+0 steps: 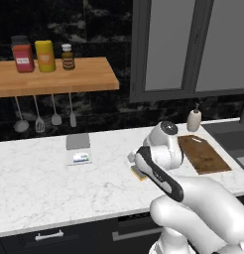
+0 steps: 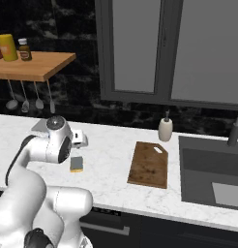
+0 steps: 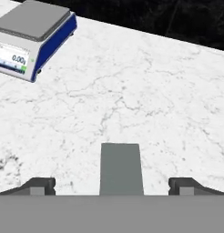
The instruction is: Pick up the sponge from the counter and clean the cutting board by briefly scrubbing or pressing down on the cutting board. Once finished, release the sponge.
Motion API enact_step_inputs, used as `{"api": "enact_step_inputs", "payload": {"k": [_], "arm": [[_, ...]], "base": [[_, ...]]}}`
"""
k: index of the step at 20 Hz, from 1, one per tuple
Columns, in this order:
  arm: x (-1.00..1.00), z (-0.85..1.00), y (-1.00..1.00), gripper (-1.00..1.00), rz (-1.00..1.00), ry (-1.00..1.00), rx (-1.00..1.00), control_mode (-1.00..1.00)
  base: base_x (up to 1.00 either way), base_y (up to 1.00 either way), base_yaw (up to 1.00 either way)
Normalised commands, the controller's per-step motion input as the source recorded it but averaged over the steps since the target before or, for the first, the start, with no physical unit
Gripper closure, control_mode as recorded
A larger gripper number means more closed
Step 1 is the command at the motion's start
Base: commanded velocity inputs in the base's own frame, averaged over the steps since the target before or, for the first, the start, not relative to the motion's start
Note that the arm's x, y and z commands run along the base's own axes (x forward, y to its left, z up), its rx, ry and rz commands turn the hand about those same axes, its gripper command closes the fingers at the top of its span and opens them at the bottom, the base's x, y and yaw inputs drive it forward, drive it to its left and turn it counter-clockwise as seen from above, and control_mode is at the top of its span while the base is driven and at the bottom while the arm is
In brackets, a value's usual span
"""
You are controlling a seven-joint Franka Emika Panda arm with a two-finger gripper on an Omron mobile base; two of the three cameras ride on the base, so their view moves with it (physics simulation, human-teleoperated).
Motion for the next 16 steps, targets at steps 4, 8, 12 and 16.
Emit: {"api": "enact_step_inputs", "payload": {"k": [4,8,12,16], "arm": [[-0.91,0.26,-0.1,-1.0,0.0,-0.25,0.02,-1.0],[-1.0,0.0,-0.21,-1.0,0.0,-0.23,0.06,-1.0],[-1.0,0.13,-0.26,-1.0,-0.02,-0.28,0.06,-1.0],[-1.0,0.08,-0.23,-1.0,-0.01,-0.34,0.06,-1.0]], "base": [[0.0,0.0,0.0],[0.0,0.0,0.0],[0.0,0.0,0.0],[0.0,0.0,0.0]]}}
